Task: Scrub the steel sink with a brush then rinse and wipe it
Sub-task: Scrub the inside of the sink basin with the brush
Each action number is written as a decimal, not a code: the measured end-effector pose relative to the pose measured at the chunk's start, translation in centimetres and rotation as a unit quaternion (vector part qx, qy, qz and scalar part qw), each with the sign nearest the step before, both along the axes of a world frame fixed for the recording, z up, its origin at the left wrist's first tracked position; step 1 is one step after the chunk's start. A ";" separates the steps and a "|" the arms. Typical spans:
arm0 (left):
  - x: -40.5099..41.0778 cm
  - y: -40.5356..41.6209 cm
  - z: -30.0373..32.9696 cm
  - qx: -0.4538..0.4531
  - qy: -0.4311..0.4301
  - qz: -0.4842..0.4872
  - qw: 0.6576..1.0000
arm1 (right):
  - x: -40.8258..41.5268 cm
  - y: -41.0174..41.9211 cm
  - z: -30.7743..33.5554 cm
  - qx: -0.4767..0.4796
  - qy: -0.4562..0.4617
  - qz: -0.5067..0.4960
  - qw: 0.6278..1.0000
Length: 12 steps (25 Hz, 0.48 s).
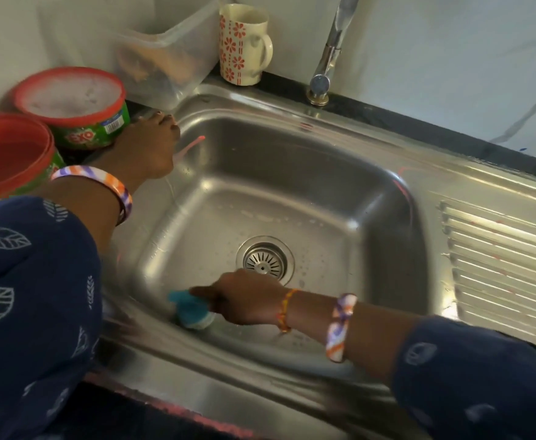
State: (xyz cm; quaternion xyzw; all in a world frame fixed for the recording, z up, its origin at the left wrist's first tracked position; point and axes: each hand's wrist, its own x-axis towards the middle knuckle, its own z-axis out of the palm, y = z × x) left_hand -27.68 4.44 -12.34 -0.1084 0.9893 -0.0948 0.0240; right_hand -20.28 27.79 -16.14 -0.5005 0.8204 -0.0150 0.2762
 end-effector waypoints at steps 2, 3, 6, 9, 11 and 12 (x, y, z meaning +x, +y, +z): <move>-0.1 -0.2 0.0 0.004 0.000 -0.006 1.000 | -0.4 0.1 0.3 0.003 0.009 0.028 1.000; -0.2 -0.4 0.0 0.005 0.002 -0.011 1.000 | -1.5 1.7 0.5 0.033 -0.001 0.045 0.998; -0.3 -1.0 -0.5 0.007 0.004 -0.020 1.000 | -6.5 8.8 1.9 0.132 -0.001 -0.017 0.991; -0.6 -1.2 -0.7 0.016 0.006 -0.024 1.000 | -10.1 12.4 2.2 0.142 0.106 -0.191 0.965; -0.7 -1.5 -0.7 0.022 0.012 -0.033 0.999 | -7.9 11.3 1.2 0.075 0.071 -0.199 0.975; -0.8 -1.8 -0.8 0.024 0.014 -0.035 0.999 | -5.5 10.3 0.6 0.038 0.010 -0.173 0.984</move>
